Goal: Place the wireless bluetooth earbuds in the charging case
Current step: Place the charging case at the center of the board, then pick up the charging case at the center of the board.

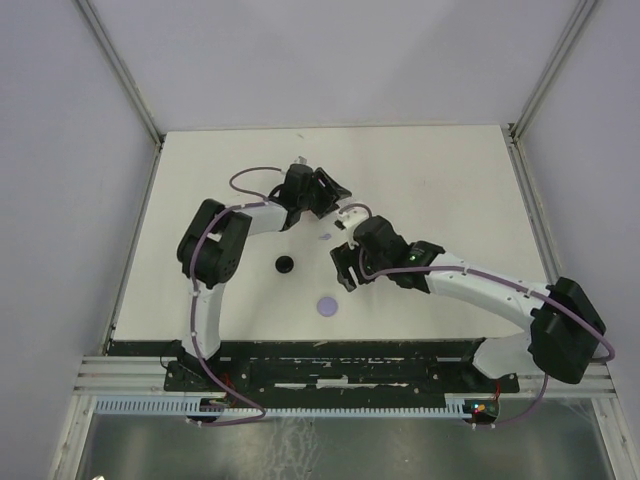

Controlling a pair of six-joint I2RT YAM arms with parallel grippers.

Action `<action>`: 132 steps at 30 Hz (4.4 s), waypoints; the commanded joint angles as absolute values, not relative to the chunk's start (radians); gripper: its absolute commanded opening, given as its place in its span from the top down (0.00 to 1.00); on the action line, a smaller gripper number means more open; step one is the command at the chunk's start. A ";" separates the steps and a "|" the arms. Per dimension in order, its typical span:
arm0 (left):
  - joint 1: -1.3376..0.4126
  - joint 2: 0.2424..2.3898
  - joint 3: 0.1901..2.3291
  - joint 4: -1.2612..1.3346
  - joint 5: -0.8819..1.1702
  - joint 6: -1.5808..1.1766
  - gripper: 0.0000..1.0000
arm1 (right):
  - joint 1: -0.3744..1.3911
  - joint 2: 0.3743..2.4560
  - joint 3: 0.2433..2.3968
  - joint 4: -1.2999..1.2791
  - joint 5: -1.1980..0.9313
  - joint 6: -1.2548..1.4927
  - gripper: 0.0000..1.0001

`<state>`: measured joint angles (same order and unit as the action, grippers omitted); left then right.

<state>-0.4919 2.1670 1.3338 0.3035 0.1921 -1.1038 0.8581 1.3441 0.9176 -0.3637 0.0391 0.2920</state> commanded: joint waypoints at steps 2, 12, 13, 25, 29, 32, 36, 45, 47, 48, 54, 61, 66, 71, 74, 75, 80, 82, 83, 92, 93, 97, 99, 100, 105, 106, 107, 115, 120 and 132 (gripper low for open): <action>-0.429 1.928 1.261 0.271 0.150 -0.997 0.34 | 0.891 1.439 0.961 -0.272 0.066 0.267 0.22; -0.269 1.550 0.909 0.309 0.092 -1.008 0.33 | 0.939 1.793 1.225 -0.228 0.082 0.234 0.22; -0.251 1.511 0.871 0.312 0.090 -1.011 0.33 | 0.944 1.823 1.253 -0.232 0.088 0.233 0.22; -0.189 1.172 0.604 0.275 0.031 -1.026 0.31 | 0.976 2.040 1.450 -0.266 0.085 0.207 0.22; -0.163 1.133 0.572 0.264 0.058 -1.031 0.30 | 0.984 2.078 1.486 -0.266 0.073 0.207 0.22; -0.142 1.117 0.550 0.266 0.086 -1.039 0.29 | 0.990 2.105 1.518 -0.271 0.061 0.206 0.21; -0.116 1.098 0.515 0.271 0.116 -1.046 0.30 | 0.996 2.140 1.564 -0.286 0.051 0.200 0.22; -0.076 1.069 0.463 0.272 0.143 -1.050 0.29 | 0.999 2.188 1.611 -0.301 0.046 0.190 0.35; -0.072 1.071 0.456 0.278 0.152 -1.052 0.29 | 1.000 2.190 1.609 -0.298 0.046 0.187 0.40; -0.070 1.073 0.452 0.282 0.156 -1.054 0.29 | 0.999 2.192 1.608 -0.296 0.048 0.184 0.42; -0.057 1.085 0.424 0.306 0.194 -1.059 0.30 | 0.999 2.153 1.531 -0.205 0.059 0.116 0.55; -0.055 1.214 0.434 0.412 0.397 -1.053 0.29 | 0.929 1.993 1.321 0.011 -0.117 -0.014 0.61; -0.054 1.302 0.433 0.539 0.555 -1.060 0.29 | 0.843 1.898 1.284 -0.005 -0.248 -0.073 0.63; -0.057 1.367 0.451 0.628 0.671 -1.049 0.30 | 0.788 1.830 1.295 -0.097 -0.353 -0.156 0.62; -0.058 1.414 0.462 0.678 0.724 -1.055 0.30 | 0.775 1.809 1.317 -0.170 -0.397 -0.208 0.62; -0.059 1.427 0.466 0.695 0.737 -1.059 0.30 | 0.773 1.803 1.324 -0.195 -0.409 -0.222 0.62; -0.073 1.481 0.475 0.803 0.782 -1.098 0.31 | 0.772 1.789 1.349 -0.265 -0.447 -0.257 0.62; -0.088 1.499 0.490 0.820 0.801 -1.102 0.31 | 0.772 1.789 1.360 -0.291 -0.457 -0.267 0.62; -0.095 1.506 0.495 0.825 0.808 -1.100 0.31 | 0.772 1.788 1.362 -0.295 -0.457 -0.268 0.62; -0.183 1.581 0.538 0.801 0.833 -1.083 0.32 | 0.772 1.778 1.363 -0.314 -0.466 -0.276 0.64; -0.193 1.589 0.543 0.796 0.833 -1.079 0.32 | 0.772 1.776 1.363 -0.315 -0.465 -0.277 0.64; -0.225 1.611 0.562 0.766 0.831 -1.066 0.34 | 0.772 1.767 1.359 -0.316 -0.463 -0.282 0.64; -0.236 1.620 0.565 0.764 0.835 -1.063 0.36 | 0.772 1.765 1.359 -0.317 -0.462 -0.282 0.64; -0.238 1.622 0.567 0.764 0.838 -1.064 0.39 | 0.772 1.765 1.359 -0.318 -0.461 -0.283 0.64; -0.249 1.636 0.575 0.758 0.861 -1.060 0.48 | 0.772 1.758 1.358 -0.319 -0.454 -0.289 0.64; -0.251 1.637 0.576 0.756 0.864 -1.058 0.49 | 0.772 1.758 1.358 -0.318 -0.453 -0.291 0.64; -0.255 1.640 0.577 0.753 0.868 -1.055 0.50 | 0.772 1.758 1.358 -0.319 -0.451 -0.291 0.64; -0.280 1.658 0.592 0.752 0.892 -1.052 0.57 | 0.772 1.754 1.359 -0.325 -0.442 -0.304 0.64; -0.288 1.666 0.595 0.752 0.898 -1.048 0.65 | 0.770 1.750 1.359 -0.327 -0.438 -0.314 0.64; -0.291 1.611 0.581 0.770 0.733 -1.074 0.95 | 0.699 1.673 1.291 -0.183 -0.392 -0.103 0.21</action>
